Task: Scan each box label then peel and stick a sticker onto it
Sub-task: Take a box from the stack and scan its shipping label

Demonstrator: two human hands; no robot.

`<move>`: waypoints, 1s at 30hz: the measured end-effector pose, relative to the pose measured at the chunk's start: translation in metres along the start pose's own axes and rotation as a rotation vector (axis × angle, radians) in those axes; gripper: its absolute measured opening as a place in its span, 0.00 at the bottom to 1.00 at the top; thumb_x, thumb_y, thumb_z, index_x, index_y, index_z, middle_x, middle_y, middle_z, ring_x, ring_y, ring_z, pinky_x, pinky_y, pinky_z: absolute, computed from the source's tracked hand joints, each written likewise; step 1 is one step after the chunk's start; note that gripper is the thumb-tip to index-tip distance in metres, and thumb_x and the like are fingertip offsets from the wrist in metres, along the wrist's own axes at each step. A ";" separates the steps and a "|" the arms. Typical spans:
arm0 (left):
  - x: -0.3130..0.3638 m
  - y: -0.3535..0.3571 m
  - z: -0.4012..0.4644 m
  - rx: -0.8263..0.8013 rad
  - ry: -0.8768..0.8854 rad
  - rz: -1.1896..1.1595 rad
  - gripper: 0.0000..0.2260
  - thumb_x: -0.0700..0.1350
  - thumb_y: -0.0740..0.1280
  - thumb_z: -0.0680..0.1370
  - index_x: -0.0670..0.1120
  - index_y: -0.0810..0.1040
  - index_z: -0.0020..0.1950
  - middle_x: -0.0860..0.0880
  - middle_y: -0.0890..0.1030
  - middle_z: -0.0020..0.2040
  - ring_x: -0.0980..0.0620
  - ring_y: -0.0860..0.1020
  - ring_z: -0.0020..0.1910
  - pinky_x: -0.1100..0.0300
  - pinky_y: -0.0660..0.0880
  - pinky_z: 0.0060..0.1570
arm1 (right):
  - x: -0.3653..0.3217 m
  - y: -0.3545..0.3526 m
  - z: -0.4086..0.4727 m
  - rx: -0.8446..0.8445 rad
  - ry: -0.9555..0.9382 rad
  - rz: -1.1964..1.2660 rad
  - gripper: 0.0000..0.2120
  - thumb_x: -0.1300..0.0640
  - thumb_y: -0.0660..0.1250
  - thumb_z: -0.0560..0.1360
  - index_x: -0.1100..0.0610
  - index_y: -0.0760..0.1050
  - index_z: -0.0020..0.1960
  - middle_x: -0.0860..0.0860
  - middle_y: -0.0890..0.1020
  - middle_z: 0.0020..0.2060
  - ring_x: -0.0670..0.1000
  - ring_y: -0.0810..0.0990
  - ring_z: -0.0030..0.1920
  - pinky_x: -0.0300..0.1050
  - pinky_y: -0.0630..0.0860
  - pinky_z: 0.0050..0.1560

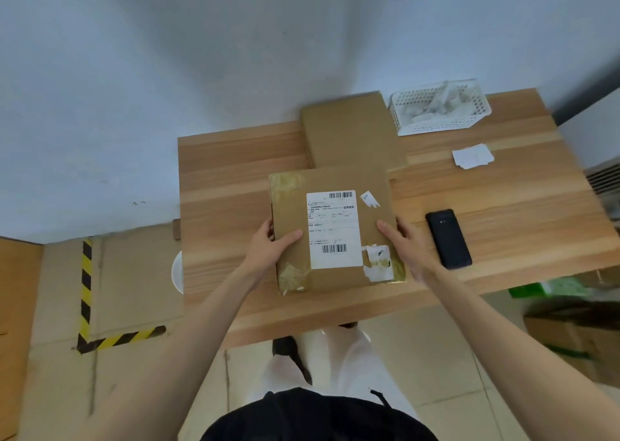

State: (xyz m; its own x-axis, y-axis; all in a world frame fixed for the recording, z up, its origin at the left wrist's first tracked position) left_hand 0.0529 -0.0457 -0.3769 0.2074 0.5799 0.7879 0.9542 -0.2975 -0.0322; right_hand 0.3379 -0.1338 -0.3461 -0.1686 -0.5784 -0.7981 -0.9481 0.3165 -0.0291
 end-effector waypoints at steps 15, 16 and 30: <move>-0.035 0.142 0.050 0.045 -0.219 -0.041 0.27 0.44 0.75 0.76 0.46 0.70 0.73 0.49 0.79 0.62 0.56 0.81 0.54 0.64 0.80 0.38 | 0.050 -0.129 0.092 -0.054 0.089 -0.149 0.23 0.51 0.66 0.81 0.51 0.68 0.75 0.46 0.83 0.60 0.46 0.84 0.55 0.46 0.82 0.55; -0.038 0.145 0.051 0.063 -0.221 -0.039 0.27 0.44 0.75 0.76 0.46 0.70 0.73 0.50 0.80 0.61 0.56 0.81 0.53 0.64 0.80 0.38 | 0.053 -0.130 0.096 -0.060 0.085 -0.176 0.23 0.50 0.66 0.82 0.51 0.68 0.76 0.45 0.82 0.61 0.45 0.84 0.55 0.45 0.82 0.56; -0.046 0.141 0.056 0.108 -0.171 0.035 0.24 0.45 0.74 0.78 0.49 0.70 0.72 0.53 0.80 0.60 0.58 0.79 0.55 0.67 0.80 0.40 | 0.056 -0.184 0.112 0.355 -0.014 -0.816 0.27 0.40 0.60 0.81 0.61 0.70 0.68 0.57 0.75 0.62 0.58 0.74 0.62 0.56 0.73 0.59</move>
State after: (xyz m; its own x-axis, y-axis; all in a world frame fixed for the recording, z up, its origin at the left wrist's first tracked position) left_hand 0.1899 -0.0722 -0.4519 0.2657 0.6934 0.6698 0.9614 -0.2420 -0.1308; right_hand 0.5330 -0.1397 -0.4529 0.5288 -0.7170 -0.4542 -0.6315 0.0252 -0.7750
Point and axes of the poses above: each hand's wrist, its own z-axis towards the middle knuckle, its own y-axis out of the palm, x = y × z, the point moved 5 cm from there along z, towards the middle knuckle
